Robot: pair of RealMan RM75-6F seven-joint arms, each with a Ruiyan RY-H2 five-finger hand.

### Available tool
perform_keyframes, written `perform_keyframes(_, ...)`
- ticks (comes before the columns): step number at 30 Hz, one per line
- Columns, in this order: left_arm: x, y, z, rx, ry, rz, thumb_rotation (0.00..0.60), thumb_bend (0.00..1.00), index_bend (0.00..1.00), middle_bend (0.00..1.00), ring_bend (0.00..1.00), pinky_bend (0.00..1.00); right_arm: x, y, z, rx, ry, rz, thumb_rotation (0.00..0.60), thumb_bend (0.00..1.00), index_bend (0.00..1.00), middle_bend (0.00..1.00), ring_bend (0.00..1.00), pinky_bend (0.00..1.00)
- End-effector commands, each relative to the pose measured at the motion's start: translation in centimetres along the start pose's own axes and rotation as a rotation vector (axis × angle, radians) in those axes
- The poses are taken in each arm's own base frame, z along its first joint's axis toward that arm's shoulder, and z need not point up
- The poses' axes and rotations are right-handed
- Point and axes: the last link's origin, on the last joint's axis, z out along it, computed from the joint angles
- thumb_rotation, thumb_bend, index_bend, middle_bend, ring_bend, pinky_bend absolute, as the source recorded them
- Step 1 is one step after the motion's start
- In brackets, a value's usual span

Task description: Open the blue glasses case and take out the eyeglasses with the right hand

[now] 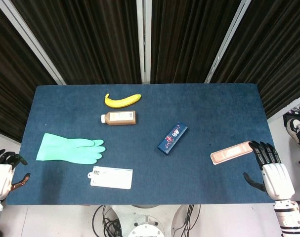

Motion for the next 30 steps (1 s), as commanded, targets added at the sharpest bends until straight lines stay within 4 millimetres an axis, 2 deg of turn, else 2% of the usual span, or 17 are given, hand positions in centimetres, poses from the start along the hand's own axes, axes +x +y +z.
perform_keyframes(1, 0.0, 0.0, 0.0, 0.000, 0.000, 0.000, 0.600, 0.24, 0.48, 0.37, 0.23, 0.15, 0.0, 0.0, -0.1, 0.001, 0.001, 0.001, 0.600, 0.21, 0.00, 0.08, 0.00, 0.00)
perform_keyframes(8, 0.0, 0.0, 0.0, 0.000, 0.001, 0.002, 0.600, 0.24, 0.48, 0.37, 0.23, 0.15, -0.3, -0.2, 0.5, 0.026, -0.034, -0.007, 0.600, 0.21, 0.00, 0.08, 0.00, 0.00)
perform_keyframes(11, 0.0, 0.0, 0.0, 0.000, 0.001, 0.004, 0.600, 0.24, 0.48, 0.37, 0.23, 0.15, -0.5, -0.9, 1.9, 0.061, -0.065, -0.009, 0.600, 0.21, 0.00, 0.09, 0.00, 0.00)
perform_keyframes(14, 0.0, 0.0, 0.0, 0.000, 0.001, 0.003, 0.600, 0.24, 0.48, 0.37, 0.23, 0.15, -1.1, -2.3, 4.2, 0.127, -0.107, -0.018, 0.600, 0.21, 0.00, 0.12, 0.00, 0.00)
perform_keyframes(17, 0.0, 0.0, 0.0, 0.001, 0.001, 0.003, 0.600, 0.24, 0.48, 0.37, 0.23, 0.15, -2.3, -5.1, 7.2, 0.213, -0.172, -0.024, 0.600, 0.29, 0.00, 0.16, 0.00, 0.00)
perform_keyframes(22, 0.0, 0.0, 0.0, 0.002, 0.001, 0.000, 0.600, 0.24, 0.48, 0.37, 0.23, 0.15, -5.0, -10.1, 12.2, 0.321, -0.319, -0.034, 0.600, 0.53, 0.00, 0.22, 0.00, 0.00)
perform_keyframes(24, 0.0, 0.0, 0.0, 0.002, 0.001, -0.001, 0.600, 0.24, 0.48, 0.37, 0.23, 0.15, -6.5, -12.3, 14.1, 0.357, -0.374, -0.056, 0.600, 0.60, 0.00, 0.22, 0.00, 0.00)
perform_keyframes(30, 0.0, -0.1, 0.0, 0.001, 0.001, -0.004, 0.600, 0.24, 0.48, 0.37, 0.23, 0.15, -10.6, -17.5, 17.8, 0.410, -0.467, -0.101, 0.600, 0.75, 0.00, 0.24, 0.00, 0.00)
